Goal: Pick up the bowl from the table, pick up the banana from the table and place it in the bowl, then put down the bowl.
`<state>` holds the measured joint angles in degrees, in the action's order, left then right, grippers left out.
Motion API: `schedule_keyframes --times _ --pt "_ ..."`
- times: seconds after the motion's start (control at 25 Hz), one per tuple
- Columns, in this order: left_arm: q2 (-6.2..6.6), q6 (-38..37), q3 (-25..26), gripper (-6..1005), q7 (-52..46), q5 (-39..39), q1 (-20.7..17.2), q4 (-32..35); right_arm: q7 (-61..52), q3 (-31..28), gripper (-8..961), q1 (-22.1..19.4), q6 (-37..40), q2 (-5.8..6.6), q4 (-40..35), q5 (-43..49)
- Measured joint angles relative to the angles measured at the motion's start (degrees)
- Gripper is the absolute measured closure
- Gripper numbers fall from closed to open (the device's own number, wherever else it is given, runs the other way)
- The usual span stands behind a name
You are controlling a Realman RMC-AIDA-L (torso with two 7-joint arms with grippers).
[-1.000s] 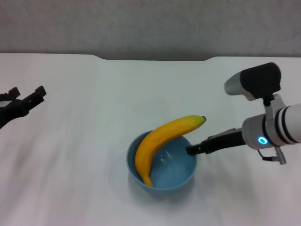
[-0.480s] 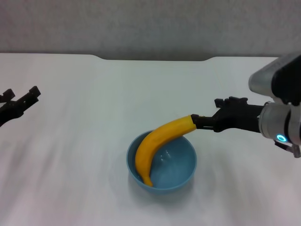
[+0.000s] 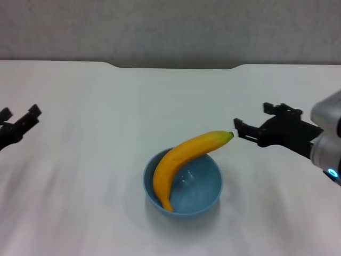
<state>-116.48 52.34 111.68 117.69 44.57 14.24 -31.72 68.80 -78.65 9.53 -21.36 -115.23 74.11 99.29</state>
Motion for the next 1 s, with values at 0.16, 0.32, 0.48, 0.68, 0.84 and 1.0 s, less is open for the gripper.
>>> schedule_keyframes --times 0.16,0.32,0.48,0.68,0.84,1.0 --pt "-0.15 0.2 3.2 105 3.6 -0.3 0.5 3.2 9.2 3.2 88 -2.1 8.9 -0.1 -1.6 -9.1" --pt "-0.16 0.3 4.2 106 5.8 -1.3 1.7 6.7 13.0 7.4 91 -2.4 17.7 -0.07 -3.2 -12.0" --pt "-0.15 0.0 4.2 106 6.5 -1.7 2.2 7.7 13.1 11.2 93 -2.5 26.5 0.0 -4.7 -11.3" --pt "-0.28 -0.3 4.2 106 8.0 -3.4 2.8 9.0 11.6 18.0 95 -1.4 41.6 0.08 -9.2 -7.5" --pt "-0.23 -0.5 4.2 106 9.5 -5.0 3.1 10.2 2.4 23.9 96 1.1 49.8 0.21 -15.4 1.3" --pt "-0.26 -0.5 4.2 106 11.3 -5.8 3.8 11.4 -18.1 27.7 96 3.2 55.9 0.3 -23.2 16.5"
